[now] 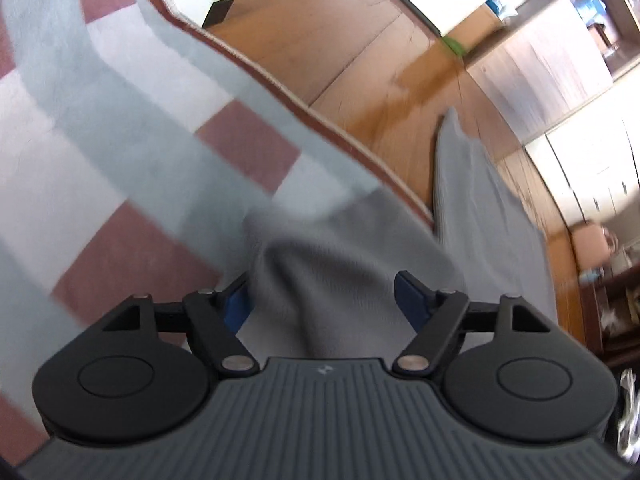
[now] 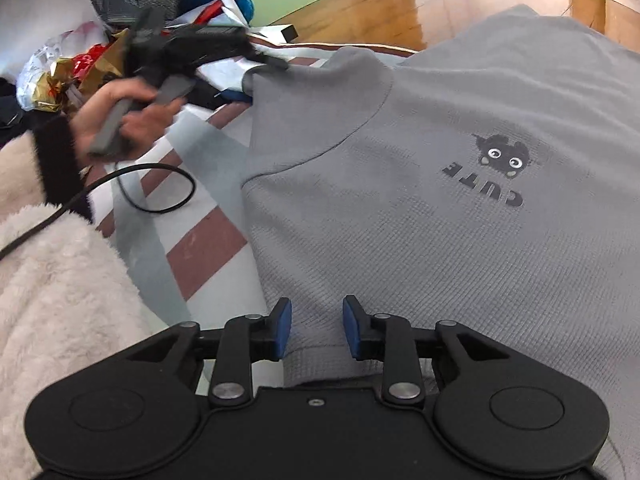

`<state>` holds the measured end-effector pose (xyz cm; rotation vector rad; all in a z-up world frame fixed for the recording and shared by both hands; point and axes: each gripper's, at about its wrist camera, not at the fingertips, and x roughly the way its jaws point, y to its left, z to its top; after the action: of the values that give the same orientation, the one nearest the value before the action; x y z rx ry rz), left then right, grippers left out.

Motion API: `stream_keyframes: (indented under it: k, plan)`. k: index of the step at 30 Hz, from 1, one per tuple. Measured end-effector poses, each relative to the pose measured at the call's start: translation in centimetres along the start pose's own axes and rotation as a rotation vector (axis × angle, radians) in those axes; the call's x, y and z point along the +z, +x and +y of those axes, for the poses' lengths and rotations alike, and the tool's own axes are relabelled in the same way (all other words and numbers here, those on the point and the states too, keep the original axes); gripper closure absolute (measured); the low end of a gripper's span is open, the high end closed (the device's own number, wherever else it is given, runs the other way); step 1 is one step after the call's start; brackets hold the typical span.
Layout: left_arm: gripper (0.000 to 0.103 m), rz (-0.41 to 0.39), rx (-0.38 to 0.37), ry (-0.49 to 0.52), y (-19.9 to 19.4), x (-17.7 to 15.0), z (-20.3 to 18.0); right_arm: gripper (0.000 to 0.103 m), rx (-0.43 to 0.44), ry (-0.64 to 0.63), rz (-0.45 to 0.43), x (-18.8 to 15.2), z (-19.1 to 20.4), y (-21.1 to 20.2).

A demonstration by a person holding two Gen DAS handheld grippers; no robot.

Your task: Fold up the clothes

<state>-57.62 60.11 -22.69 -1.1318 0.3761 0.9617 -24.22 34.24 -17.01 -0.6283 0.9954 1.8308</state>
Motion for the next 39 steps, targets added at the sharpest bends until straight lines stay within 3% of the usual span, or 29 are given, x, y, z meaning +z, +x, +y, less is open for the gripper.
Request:
stream_keyframes:
  k: [1, 2, 3, 4, 6, 9, 12, 15, 17, 20, 21, 24, 26, 27, 29, 30, 32, 35, 37, 39]
  plan:
    - [0.037, 0.012, -0.007, -0.003, 0.5, 0.5, -0.4, 0.07, 0.002, 0.001, -0.005, -0.2, 0.0, -0.1]
    - [0.075, -0.008, -0.024, 0.001, 0.6, 0.7, -1.0, 0.07, 0.005, 0.003, -0.009, -0.4, -0.1, -0.2]
    - [0.095, -0.044, -0.08, 0.014, 0.3, 0.5, -1.9, 0.07, 0.01, 0.012, -0.01, -0.4, -0.3, -0.3]
    - [0.095, -0.083, -0.139, 0.03, -0.1, 0.2, -3.0, 0.07, 0.015, 0.022, -0.008, -0.5, -0.4, -0.4]
    - [0.095, -0.124, -0.182, 0.14, -1.2, -0.8, -6.2, 0.07, 0.03, 0.051, -0.009, -0.5, -0.8, -0.5]
    - [0.095, -0.06, -0.21, 0.434, -2.1, -3.8, -11.7, 0.07, 0.052, 0.097, -0.021, -0.7, -1.3, -0.6]
    - [0.095, 0.089, -0.176, 0.761, -1.1, -8.6, -16.1, 0.07, 0.053, 0.089, -0.027, -0.9, -1.3, -0.7]
    - [0.095, 0.128, -0.046, 0.878, 0.2, -10.6, -17.0, 0.07, 0.045, 0.069, -0.029, -0.9, -1.0, -0.7]
    - [0.095, 0.057, 0.031, 0.822, -0.1, -9.4, -15.9, 0.07, 0.04, 0.065, -0.026, -0.9, -0.9, -0.7]
    - [0.095, -0.103, 0.147, 0.519, -2.4, -4.6, -11.8, 0.07, 0.027, 0.065, -0.021, -0.9, -0.8, -0.9]
    - [0.095, -0.168, 0.223, 0.43, -3.4, -3.2, -10.1, 0.07, 0.022, 0.059, -0.02, -1.0, -0.8, -0.9]
    - [0.092, -0.217, 0.377, 0.253, -4.1, -0.8, -5.6, 0.07, 0.015, 0.043, -0.02, -1.0, -0.7, -0.8]
    - [0.087, -0.209, 0.445, 0.206, -3.9, -0.5, -4.0, 0.07, 0.012, 0.04, -0.018, -1.0, -0.6, -0.9]
    - [0.085, -0.207, 0.475, 0.212, -4.0, -0.8, -3.9, 0.07, 0.012, 0.04, -0.017, -0.9, -0.6, -0.9]
    - [0.081, -0.195, 0.463, 0.28, -3.8, -1.7, -5.3, 0.07, 0.016, 0.048, -0.018, -0.9, -0.7, -0.8]
    - [0.068, -0.189, 0.456, 0.315, -3.8, -2.2, -6.0, 0.07, 0.019, 0.055, -0.02, -1.0, -0.8, -0.8]
    - [0.055, -0.165, 0.439, 0.398, -3.2, -3.2, -7.8, 0.069, 0.026, 0.069, -0.021, -1.0, -0.9, -0.8]
    - [0.053, -0.103, 0.426, 0.546, -1.8, -4.4, -11.1, 0.069, 0.038, 0.08, -0.018, -1.0, -1.0, -0.8]
    - [0.052, -0.055, 0.486, 0.607, -0.7, -4.9, -12.3, 0.068, 0.051, 0.073, -0.012, -1.2, -0.9, -0.9]
    - [0.052, 0.004, 0.557, 0.574, 0.6, -4.6, -11.7, 0.067, 0.07, 0.068, -0.002, -1.3, -0.7, -1.0]
